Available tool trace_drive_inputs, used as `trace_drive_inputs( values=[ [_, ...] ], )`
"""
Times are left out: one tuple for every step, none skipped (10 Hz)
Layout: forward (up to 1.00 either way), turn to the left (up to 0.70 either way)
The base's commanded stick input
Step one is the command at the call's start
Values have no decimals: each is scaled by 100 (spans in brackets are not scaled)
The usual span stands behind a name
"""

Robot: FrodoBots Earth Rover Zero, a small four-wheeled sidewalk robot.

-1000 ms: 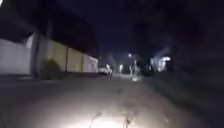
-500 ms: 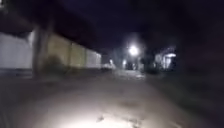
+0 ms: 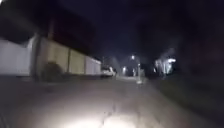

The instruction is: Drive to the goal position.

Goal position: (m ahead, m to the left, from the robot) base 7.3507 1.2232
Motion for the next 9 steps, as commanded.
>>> trace_drive_inputs(
  values=[
    [50, -13],
    [50, -50],
    [50, -50],
    [50, -50],
    [50, -50],
    [50, -50],
    [50, -50],
    [50, -50],
    [50, -50]
  ],
)
